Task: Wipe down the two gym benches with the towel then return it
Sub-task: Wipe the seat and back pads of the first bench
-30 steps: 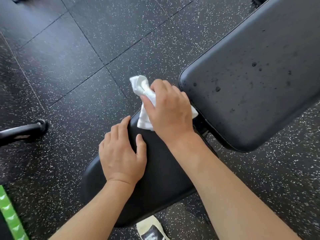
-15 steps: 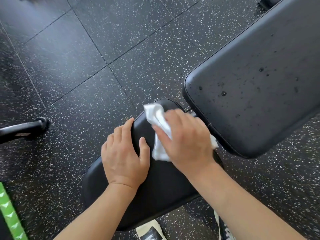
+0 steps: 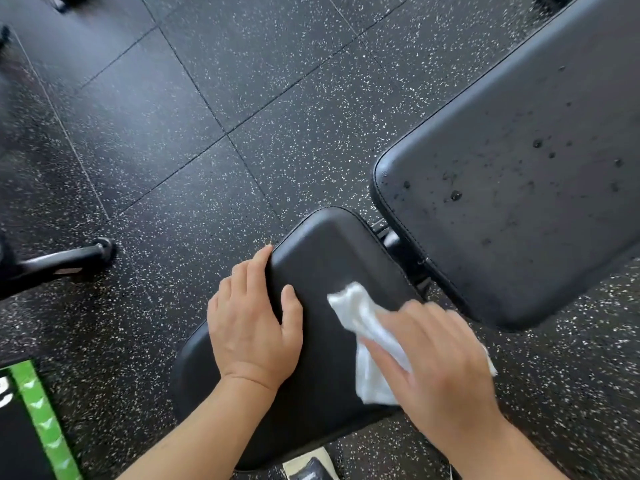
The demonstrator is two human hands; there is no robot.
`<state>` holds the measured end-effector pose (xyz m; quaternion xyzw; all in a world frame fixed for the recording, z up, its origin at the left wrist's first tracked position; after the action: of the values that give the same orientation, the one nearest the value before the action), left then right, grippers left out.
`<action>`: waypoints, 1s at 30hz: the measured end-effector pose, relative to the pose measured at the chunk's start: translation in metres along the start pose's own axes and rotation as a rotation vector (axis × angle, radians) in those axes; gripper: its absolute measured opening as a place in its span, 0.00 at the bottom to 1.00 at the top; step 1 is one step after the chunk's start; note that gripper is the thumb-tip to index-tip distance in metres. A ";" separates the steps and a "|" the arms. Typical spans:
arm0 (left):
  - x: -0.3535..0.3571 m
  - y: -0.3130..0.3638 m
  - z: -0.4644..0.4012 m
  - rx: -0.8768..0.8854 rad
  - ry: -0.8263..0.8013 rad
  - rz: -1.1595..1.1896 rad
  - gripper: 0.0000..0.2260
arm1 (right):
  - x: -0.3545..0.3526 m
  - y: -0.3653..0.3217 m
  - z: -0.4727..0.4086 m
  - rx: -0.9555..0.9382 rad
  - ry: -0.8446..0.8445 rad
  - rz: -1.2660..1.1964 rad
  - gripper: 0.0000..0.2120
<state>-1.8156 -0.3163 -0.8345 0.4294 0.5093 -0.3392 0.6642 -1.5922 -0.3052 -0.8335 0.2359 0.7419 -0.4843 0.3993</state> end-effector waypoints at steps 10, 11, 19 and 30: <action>-0.002 0.000 -0.002 -0.033 -0.033 0.003 0.28 | 0.037 -0.031 -0.111 0.074 -0.088 -0.061 0.12; -0.002 0.000 -0.001 -0.033 -0.028 0.003 0.28 | 0.043 -0.038 -0.133 0.070 -0.115 -0.060 0.12; -0.005 0.002 0.000 -0.039 -0.049 0.021 0.27 | 0.050 -0.042 -0.160 -0.083 -0.251 0.076 0.14; -0.008 -0.005 0.000 -0.011 -0.112 0.078 0.28 | 0.049 -0.031 -0.162 -0.050 -0.210 0.089 0.14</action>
<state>-1.8226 -0.3179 -0.8282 0.4255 0.4559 -0.3336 0.7070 -1.7019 -0.1729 -0.8227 0.2065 0.6967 -0.4693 0.5017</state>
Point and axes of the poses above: each hand's wrist, its own z-axis away from the middle knuckle, its own x-axis out of the palm, y = z × x, the point moved 3 cm from there along -z, towards the middle knuckle, and after that the axes turned 2 degrees about x, right-handed, at the moved point
